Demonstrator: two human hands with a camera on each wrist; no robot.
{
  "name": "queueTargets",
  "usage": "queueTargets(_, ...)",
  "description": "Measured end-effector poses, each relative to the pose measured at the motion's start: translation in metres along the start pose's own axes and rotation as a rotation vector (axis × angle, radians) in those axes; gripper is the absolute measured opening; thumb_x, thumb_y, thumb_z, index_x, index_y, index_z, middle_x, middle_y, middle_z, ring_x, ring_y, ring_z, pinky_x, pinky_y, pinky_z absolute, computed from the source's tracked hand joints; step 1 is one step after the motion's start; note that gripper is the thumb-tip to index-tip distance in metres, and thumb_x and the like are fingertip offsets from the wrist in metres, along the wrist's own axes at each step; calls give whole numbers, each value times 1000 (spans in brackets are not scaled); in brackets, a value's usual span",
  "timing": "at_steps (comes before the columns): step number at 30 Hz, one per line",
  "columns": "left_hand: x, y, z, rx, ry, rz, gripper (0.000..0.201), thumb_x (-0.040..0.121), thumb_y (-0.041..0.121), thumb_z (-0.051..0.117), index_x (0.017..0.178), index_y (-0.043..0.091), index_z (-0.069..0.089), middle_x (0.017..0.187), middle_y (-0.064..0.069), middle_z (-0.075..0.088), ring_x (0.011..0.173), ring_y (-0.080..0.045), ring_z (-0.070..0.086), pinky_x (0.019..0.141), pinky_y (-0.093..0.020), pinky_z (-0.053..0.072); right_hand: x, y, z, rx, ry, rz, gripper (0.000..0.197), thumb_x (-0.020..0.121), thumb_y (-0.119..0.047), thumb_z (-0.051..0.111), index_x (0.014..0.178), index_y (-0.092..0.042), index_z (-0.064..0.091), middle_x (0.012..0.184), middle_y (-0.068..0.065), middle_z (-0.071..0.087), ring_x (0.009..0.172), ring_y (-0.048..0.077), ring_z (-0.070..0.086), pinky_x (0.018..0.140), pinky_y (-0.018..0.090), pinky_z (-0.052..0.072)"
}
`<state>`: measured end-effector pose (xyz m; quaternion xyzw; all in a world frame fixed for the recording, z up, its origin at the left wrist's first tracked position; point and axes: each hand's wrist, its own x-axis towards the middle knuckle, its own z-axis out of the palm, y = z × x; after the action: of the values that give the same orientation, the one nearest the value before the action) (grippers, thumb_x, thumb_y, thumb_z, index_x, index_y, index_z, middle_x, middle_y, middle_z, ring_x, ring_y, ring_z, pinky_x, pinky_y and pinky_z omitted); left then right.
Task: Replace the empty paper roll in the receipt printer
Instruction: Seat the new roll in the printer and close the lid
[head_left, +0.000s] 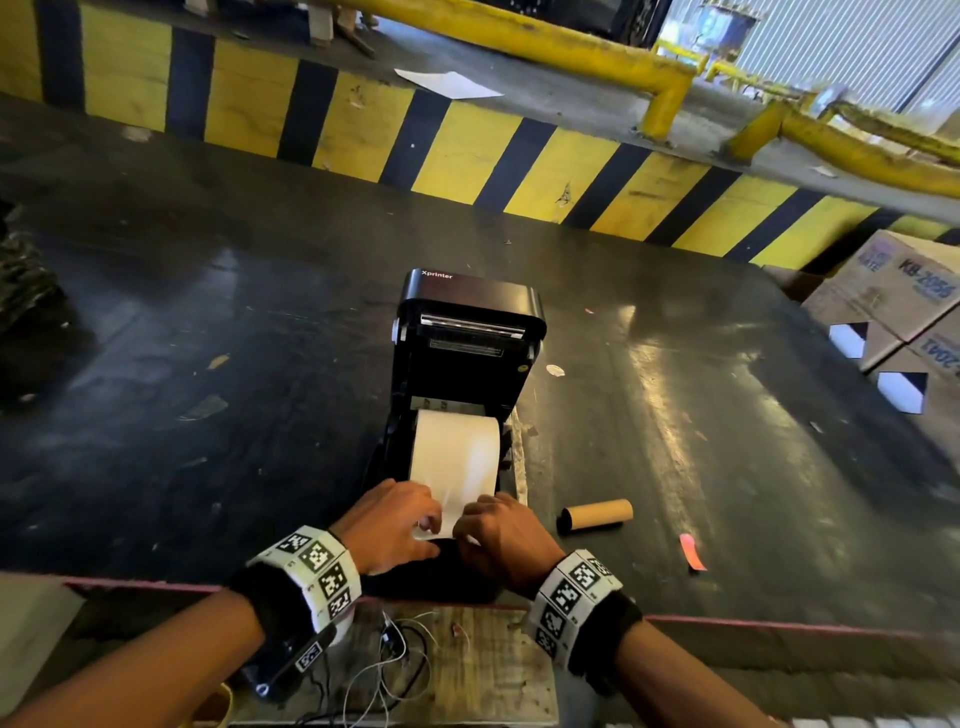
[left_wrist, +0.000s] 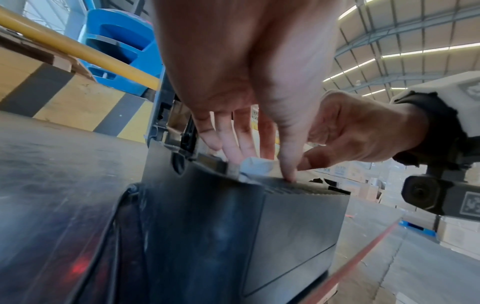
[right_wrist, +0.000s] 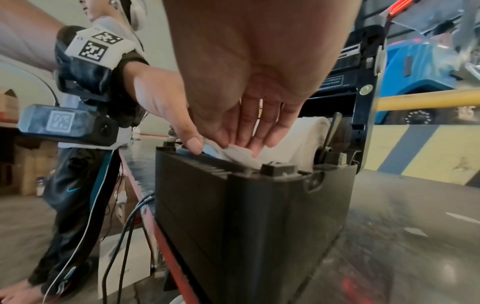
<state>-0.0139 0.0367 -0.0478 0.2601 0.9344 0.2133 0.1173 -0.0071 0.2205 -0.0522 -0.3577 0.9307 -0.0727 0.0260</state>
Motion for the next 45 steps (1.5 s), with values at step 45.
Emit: queueTargets(45,-93,53,8,16,156,-172,41,90,36,52,127,20,53,130,0,57,118,-16,52,102,-33,43,-84,-46,-17,174,136,126,27,89,-27,50,104,-10,65,106,14,69,96,33,62,82,37,47)
